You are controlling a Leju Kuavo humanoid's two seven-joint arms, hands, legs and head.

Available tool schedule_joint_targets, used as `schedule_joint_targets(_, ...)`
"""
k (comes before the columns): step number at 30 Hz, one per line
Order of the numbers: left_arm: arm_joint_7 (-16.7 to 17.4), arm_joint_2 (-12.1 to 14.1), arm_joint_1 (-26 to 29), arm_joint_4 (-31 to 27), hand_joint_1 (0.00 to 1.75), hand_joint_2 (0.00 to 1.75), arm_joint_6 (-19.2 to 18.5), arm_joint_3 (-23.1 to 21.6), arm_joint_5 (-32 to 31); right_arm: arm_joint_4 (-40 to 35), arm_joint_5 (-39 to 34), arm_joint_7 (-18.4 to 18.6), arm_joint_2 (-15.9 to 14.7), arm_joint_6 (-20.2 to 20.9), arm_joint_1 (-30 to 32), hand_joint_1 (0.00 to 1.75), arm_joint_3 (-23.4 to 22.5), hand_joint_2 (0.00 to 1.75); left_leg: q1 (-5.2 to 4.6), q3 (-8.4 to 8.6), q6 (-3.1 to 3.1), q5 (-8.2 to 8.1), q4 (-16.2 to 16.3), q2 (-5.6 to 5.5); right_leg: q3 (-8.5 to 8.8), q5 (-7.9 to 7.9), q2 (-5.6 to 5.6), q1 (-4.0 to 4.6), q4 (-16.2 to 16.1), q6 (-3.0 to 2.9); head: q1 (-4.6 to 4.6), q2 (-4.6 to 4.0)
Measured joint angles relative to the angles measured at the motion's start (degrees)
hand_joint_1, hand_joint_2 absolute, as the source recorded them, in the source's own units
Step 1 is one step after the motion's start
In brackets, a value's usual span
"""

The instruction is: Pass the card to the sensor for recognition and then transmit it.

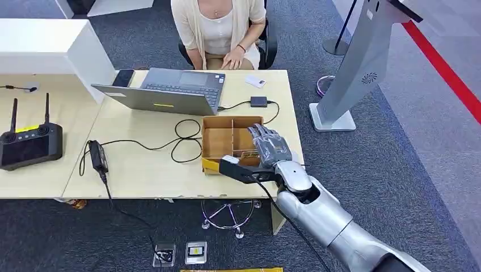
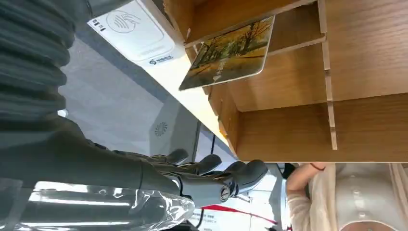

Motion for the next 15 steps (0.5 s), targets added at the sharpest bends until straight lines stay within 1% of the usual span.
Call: schedule_joint_targets(15,0.15,0.0,-0.07,0.0,0.0,0.0,0.57,0.0,0.02,0.35,-1.44,-0.26,-0.18,0.7,0.03,0.0,0.44,1.75,0.0,0.0,0.0,0.0,0.0,0.0,0.0,0.0,-0.01,0.0,0.0,0.0,0.0,0.0)
